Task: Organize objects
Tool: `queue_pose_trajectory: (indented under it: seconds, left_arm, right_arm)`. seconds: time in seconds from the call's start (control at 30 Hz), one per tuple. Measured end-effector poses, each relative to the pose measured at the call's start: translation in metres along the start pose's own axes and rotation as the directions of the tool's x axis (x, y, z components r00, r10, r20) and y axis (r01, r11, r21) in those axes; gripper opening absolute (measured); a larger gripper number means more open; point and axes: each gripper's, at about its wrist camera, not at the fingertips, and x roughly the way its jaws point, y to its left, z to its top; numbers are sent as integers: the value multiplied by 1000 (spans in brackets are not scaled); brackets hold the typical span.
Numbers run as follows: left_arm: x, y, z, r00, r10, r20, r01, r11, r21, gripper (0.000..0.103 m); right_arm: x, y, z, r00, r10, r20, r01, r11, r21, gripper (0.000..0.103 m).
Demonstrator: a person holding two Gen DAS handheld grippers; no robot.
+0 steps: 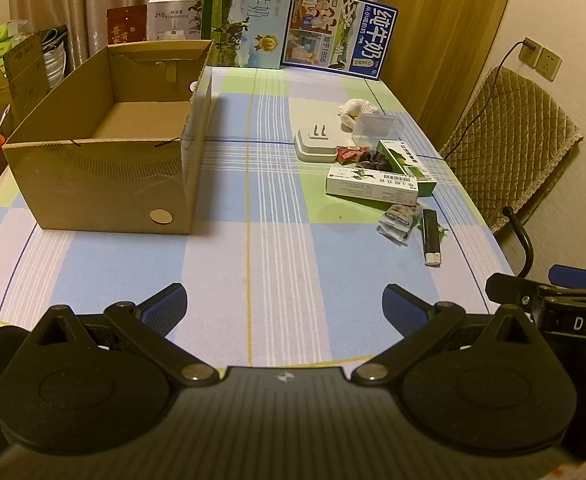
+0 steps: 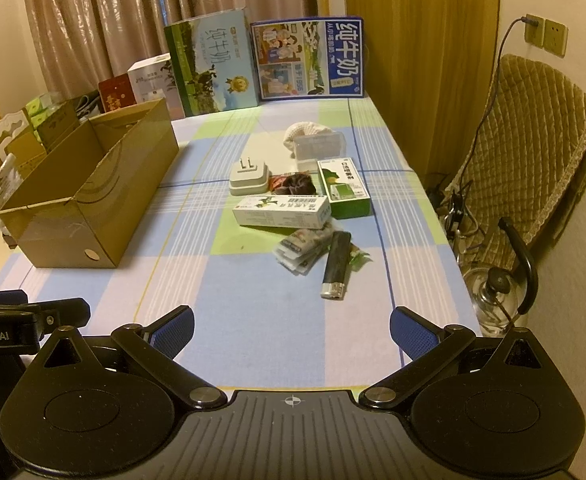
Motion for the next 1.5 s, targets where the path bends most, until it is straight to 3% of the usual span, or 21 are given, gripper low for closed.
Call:
queue_pose_trajectory:
  seconds: [0.4, 0.73, 0.77, 0.8, 1.0, 1.13, 1.33, 1.5]
  left_arm:
    - [5, 0, 1, 1000, -4, 1, 4, 1000, 5, 102]
    - [42, -12, 33, 999, -36, 6, 35, 997, 66, 102]
    - [49, -14, 35, 999, -41, 1, 41, 996, 74, 102]
    - [56, -15, 38, 999, -49, -5, 49, 996, 81, 102]
    - [94, -23, 52, 995, -100, -19, 102, 984, 144, 102]
    - [122, -30, 59, 992, -117, -36, 122, 973, 195, 99]
    - [156, -38, 65, 983, -174, -53, 182, 950, 256, 91]
    - [175, -42, 68, 975, -214, -67, 224, 930, 293, 88]
  right_arm:
    - [10, -11, 5, 1000, -14, 0, 14, 1000, 24, 101]
    - [45, -39, 24, 998, -61, -1, 61, 994, 95, 101]
    - [51, -40, 25, 998, -60, -7, 61, 993, 101, 95]
    - [57, -41, 27, 998, -57, -14, 58, 993, 105, 83]
    - [100, -51, 28, 997, -40, -66, 48, 990, 134, 57]
    - [125, -57, 29, 996, 0, -86, 16, 983, 184, 50]
    - [158, -57, 31, 990, -18, -137, 39, 987, 158, 40]
    - [172, -59, 31, 990, -13, -139, 35, 987, 159, 22]
